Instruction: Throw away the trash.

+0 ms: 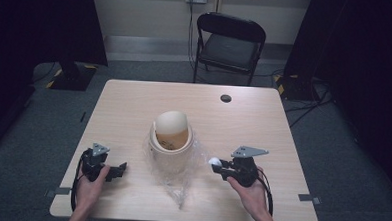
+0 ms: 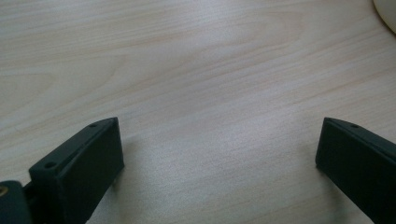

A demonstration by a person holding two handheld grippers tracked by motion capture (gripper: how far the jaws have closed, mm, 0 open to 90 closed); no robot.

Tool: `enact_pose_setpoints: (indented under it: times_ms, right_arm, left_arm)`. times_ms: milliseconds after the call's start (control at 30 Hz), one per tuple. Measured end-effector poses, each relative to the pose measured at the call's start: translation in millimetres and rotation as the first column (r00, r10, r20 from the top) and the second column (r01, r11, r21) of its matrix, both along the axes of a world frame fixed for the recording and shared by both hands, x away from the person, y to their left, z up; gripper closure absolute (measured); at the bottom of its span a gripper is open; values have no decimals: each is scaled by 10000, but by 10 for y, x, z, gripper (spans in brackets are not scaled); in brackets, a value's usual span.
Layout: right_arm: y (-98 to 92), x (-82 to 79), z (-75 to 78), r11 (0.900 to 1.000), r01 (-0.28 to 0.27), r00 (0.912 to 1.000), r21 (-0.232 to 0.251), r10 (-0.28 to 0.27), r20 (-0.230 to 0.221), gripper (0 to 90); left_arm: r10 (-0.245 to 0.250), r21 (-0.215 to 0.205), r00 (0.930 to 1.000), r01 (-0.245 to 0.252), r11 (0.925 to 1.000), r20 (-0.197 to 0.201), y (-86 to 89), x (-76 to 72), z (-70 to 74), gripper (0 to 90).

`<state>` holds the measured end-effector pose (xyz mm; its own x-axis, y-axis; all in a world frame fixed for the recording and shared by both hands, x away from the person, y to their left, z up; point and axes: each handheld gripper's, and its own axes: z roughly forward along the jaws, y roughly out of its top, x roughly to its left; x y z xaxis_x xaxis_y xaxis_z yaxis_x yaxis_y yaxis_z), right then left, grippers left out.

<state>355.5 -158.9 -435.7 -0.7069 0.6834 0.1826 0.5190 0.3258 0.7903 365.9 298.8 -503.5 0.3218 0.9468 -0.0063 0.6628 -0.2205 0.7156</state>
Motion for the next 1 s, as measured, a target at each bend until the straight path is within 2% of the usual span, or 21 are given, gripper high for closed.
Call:
enact_pose_setpoints:
  times_ms: [267,567,1000]
  right_arm:
    - [89,30,86,9999,-148,9997,79,147,175,696]
    - [220,77,262,9986,-439,9977,306,423,523,698]
    - [357,159,427,9959,-719,9956,542,684,637,698]
  left_arm:
    - [4,-10,10000,-4,10000,3,0,0,0,3]
    - [-14,48,10000,14,10000,-4,2,0,2,3]
    - [-1,4,10000,1,10000,3,0,0,0,3]
